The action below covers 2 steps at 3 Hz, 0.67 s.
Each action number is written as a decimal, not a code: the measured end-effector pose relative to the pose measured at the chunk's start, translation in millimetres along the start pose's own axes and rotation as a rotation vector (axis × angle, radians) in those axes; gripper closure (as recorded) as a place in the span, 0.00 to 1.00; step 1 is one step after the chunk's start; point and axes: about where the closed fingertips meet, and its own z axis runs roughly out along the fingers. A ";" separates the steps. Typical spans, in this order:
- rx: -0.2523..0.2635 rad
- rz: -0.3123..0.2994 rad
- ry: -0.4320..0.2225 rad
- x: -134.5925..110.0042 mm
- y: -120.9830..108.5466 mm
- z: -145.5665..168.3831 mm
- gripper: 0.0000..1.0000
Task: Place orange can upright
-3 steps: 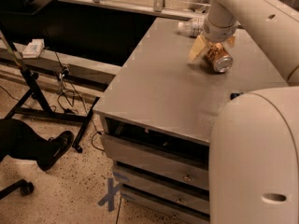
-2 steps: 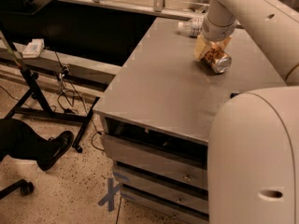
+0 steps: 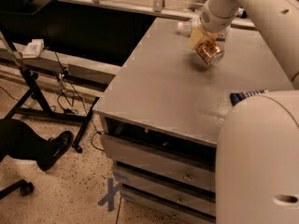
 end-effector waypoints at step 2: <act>-0.325 -0.170 -0.393 -38.7 31.2 -19.8 1.00</act>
Offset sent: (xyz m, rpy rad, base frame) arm -0.0105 0.0538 0.0616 0.5715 -0.4288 0.6389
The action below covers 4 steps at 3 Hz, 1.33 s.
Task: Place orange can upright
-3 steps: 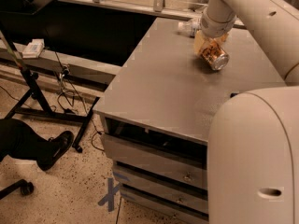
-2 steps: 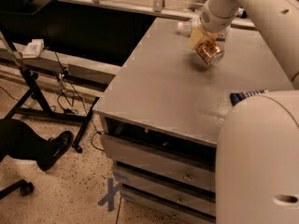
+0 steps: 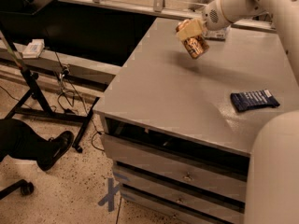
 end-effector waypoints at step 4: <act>-0.267 -0.231 -0.393 24.0 18.1 -38.1 1.00</act>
Offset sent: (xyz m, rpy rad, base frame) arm -0.0427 -0.0100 0.0329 0.1776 -0.3504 0.4119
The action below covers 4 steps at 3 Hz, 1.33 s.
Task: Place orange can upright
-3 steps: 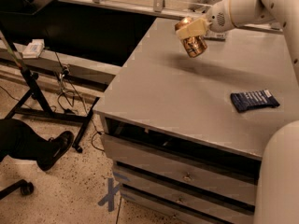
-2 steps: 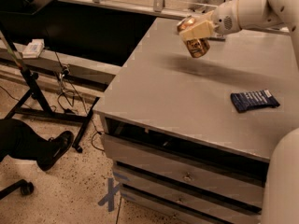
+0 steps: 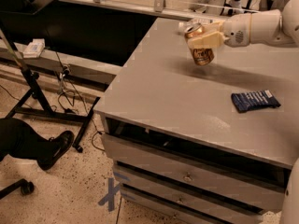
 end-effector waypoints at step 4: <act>0.133 -0.012 -0.164 -9.8 21.5 -20.3 1.00</act>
Offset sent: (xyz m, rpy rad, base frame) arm -0.0329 -0.0018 0.0086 0.0957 -0.0773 -0.0977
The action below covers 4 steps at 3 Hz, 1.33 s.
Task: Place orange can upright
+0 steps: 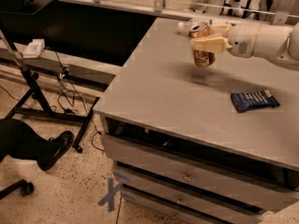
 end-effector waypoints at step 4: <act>-0.039 0.048 -0.057 37.3 -14.4 18.3 0.59</act>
Offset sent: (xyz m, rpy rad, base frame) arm 0.0174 0.0014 -0.0132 0.1137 -0.0872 0.0121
